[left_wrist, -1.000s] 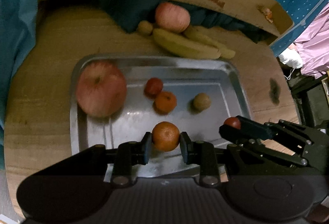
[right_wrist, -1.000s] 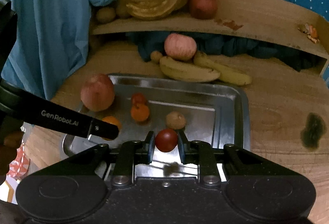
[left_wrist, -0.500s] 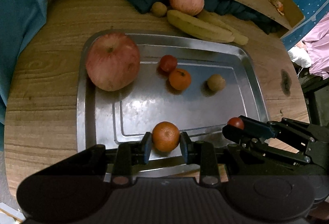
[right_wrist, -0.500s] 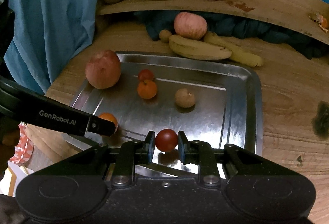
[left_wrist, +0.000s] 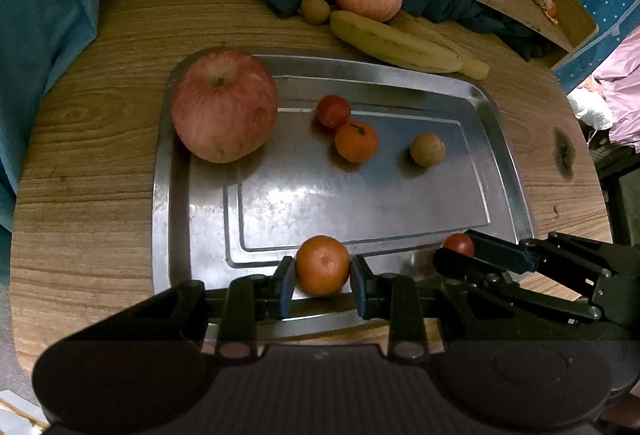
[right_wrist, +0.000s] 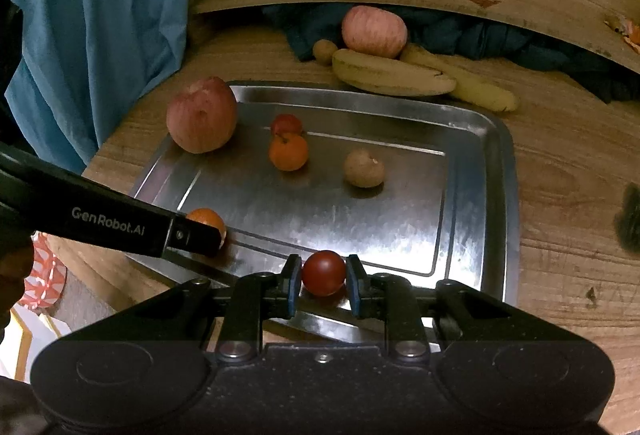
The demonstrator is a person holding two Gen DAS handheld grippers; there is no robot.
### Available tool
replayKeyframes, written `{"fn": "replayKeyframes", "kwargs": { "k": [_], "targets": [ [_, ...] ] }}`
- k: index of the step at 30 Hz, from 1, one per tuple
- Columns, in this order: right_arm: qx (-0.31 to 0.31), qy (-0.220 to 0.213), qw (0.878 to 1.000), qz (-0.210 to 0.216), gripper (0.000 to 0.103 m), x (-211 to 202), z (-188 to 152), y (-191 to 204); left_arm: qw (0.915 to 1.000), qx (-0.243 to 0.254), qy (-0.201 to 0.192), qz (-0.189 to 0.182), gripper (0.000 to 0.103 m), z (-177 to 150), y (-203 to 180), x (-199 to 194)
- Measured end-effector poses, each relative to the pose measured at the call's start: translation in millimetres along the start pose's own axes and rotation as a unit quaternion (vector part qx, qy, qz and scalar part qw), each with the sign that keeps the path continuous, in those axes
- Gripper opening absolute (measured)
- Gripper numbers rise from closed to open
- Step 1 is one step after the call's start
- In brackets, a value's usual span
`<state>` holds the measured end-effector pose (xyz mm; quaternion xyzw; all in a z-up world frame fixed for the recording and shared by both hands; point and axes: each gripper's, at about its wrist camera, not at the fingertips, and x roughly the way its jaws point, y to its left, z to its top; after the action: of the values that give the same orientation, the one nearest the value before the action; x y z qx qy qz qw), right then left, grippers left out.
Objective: Organize fruits
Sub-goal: 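Lower the orange onto the tray with the left tool while the right tool lowers the red fruit, then open both tools and pull them back from the tray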
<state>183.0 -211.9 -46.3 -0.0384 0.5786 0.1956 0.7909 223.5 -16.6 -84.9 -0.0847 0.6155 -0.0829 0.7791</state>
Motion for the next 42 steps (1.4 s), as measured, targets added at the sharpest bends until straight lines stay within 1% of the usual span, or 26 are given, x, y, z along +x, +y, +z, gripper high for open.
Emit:
{"fn": "replayKeyframes", "kwargs": {
  "k": [5,10,11,12,13,14,16,17,19,21,23,25,27,28,30,33,37,42],
  "targets": [
    [0.002,-0.004,1.0,0.001,0.029,-3,-4,-1,1.0,-0.002,0.0,0.008,0.034,-3,-3,-1],
    [-0.002,-0.01,1.0,0.002,0.034,-11,-10,-4,0.9998,-0.006,-0.007,0.016,0.048,-9,-5,-6],
    [-0.003,-0.013,1.0,0.002,0.038,-13,-11,-4,0.9998,-0.007,-0.01,0.019,0.05,-10,-6,-8],
    [-0.003,-0.016,1.0,0.003,0.042,-16,-12,-5,0.9997,-0.007,-0.013,0.021,0.053,-12,-7,-11],
    [-0.005,-0.019,1.0,0.003,0.043,-20,-14,-6,0.9995,-0.009,-0.017,0.025,0.058,-14,-8,-14],
    [-0.005,-0.021,1.0,0.003,0.045,-23,-15,-7,0.9993,-0.009,-0.021,0.029,0.061,-16,-9,-17],
    [-0.004,-0.027,1.0,0.007,0.051,-30,-18,-10,0.9988,-0.012,-0.028,0.039,0.07,-21,-10,-23],
    [-0.003,-0.032,0.999,0.008,0.056,-34,-21,-12,0.9985,-0.013,-0.032,0.043,0.072,-24,-10,-27],
    [-0.004,-0.039,0.999,0.01,0.06,-44,-25,-15,0.9978,-0.018,-0.039,0.05,0.079,-31,-11,-34],
    [-0.004,-0.043,0.999,0.01,0.067,-51,-31,-18,0.9971,-0.024,-0.045,0.056,0.084,-38,-11,-40],
    [-0.004,-0.048,0.999,0.011,0.072,-59,-37,-21,0.9965,-0.03,-0.05,0.061,0.088,-45,-12,-46],
    [-0.002,-0.054,0.998,0.012,0.078,-68,-43,-24,0.9956,-0.037,-0.056,0.066,0.096,-54,-13,-51],
    [0.002,-0.059,0.998,0.013,0.086,-76,-49,-28,0.9948,-0.042,-0.062,0.069,0.099,-62,-14,-56],
    [0.004,-0.061,0.998,0.014,0.089,-79,-52,-30,0.9944,-0.044,-0.066,0.07,0.101,-66,-15,-59],
    [0.009,-0.064,0.998,0.017,0.098,-86,-58,-34,0.9936,-0.048,-0.072,0.072,0.103,-74,-15,-63],
    [0.014,-0.066,0.997,0.026,0.102,-94,-68,-39,0.9909,-0.058,-0.092,0.079,0.103,-86,-14,-69],
    [0.013,-0.07,0.997,0.02,0.102,-103,-80,-44,0.9887,-0.058,-0.103,0.091,0.103,-99,-13,-73],
    [0.012,-0.07,0.997,0.014,0.102,-110,-90,-48,0.9908,-0.043,-0.091,0.091,0.103,-110,-18,-70]
  ]
}}
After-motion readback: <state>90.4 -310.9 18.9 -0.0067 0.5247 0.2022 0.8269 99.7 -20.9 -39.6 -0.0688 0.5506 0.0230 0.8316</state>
